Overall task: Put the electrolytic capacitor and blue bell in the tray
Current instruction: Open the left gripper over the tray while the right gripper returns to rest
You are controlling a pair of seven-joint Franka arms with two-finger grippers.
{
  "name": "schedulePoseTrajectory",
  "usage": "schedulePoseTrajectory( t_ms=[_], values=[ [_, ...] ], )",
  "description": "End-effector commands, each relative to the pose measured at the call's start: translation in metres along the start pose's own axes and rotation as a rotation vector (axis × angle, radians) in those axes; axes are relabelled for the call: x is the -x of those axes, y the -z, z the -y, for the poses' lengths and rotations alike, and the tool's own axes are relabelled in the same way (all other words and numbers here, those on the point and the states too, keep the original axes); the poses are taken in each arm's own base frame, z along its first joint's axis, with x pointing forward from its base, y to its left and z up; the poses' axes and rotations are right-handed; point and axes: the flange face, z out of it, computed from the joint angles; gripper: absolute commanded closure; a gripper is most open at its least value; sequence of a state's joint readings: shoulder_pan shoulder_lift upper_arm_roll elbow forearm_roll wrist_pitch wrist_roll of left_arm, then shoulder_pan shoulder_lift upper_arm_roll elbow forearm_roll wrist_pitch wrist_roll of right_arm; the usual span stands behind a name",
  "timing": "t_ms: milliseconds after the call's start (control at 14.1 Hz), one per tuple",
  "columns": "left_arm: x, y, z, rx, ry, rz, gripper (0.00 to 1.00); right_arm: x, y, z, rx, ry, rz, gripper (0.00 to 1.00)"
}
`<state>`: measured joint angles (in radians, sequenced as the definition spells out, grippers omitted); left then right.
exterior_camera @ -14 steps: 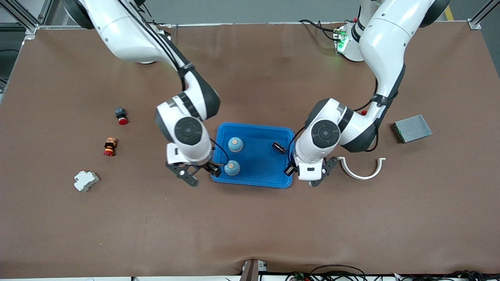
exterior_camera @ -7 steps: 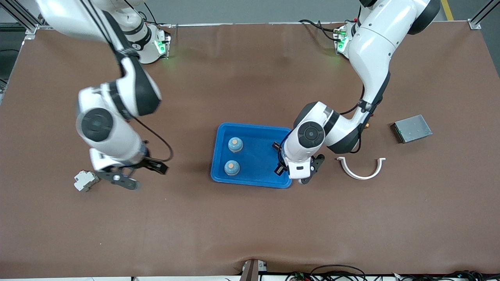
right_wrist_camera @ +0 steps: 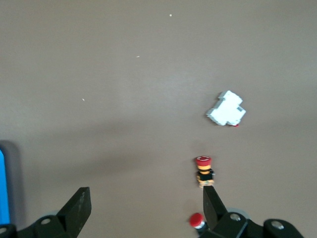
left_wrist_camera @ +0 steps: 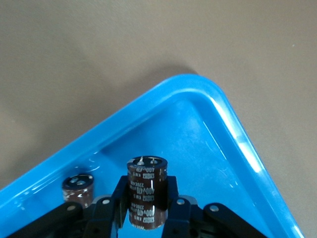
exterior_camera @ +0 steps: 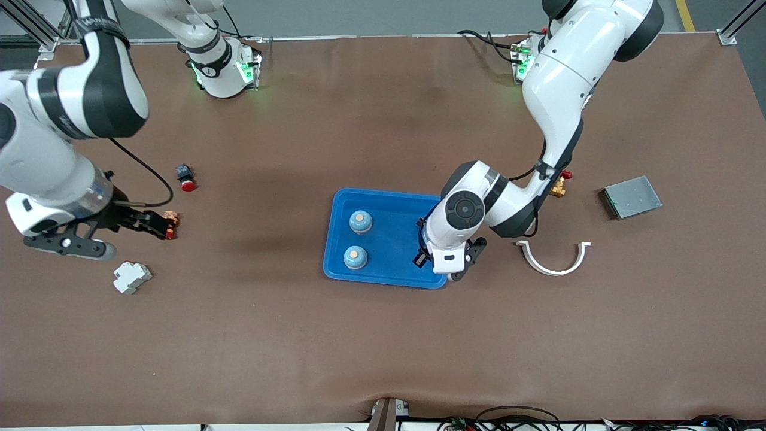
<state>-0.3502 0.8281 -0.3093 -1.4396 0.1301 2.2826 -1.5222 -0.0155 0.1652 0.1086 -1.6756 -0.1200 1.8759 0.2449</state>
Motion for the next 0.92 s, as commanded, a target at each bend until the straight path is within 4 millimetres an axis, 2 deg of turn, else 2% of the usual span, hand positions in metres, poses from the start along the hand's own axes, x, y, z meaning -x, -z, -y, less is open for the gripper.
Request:
schedulePoseTrajectory(
  t_ms=[0, 142, 213, 497, 709, 780, 851],
  values=[
    [0.0, -0.006, -0.007, 0.027, 0.003, -0.007, 1.0, 0.018, 0.017, -0.043, -0.055, 0.054, 0.023, 0.0],
    [-0.006, -0.013, -0.005, 0.024, 0.006, -0.013, 1.0, 0.024, 0.029, -0.073, -0.1, 0.05, 0.038, 0.0],
    [-0.007, -0.015, -0.004, 0.022, 0.001, -0.015, 1.0, 0.026, 0.032, -0.08, -0.1, 0.059, 0.043, 0.0],
    [-0.011, -0.022, -0.005, 0.037, 0.004, -0.02, 1.0, 0.039, 0.057, -0.088, -0.095, 0.058, 0.038, 0.0],
    [-0.008, -0.022, -0.005, 0.037, -0.001, -0.022, 1.0, 0.048, 0.075, -0.085, -0.092, 0.063, 0.032, 0.0],
    [-0.008, -0.022, -0.005, 0.037, -0.001, -0.022, 0.85, 0.051, 0.079, -0.082, -0.091, 0.063, 0.032, 0.0],
    [-0.008, -0.022, -0.005, 0.037, -0.003, -0.022, 0.54, 0.056, 0.083, -0.08, -0.095, 0.062, 0.04, 0.0]
  ],
)
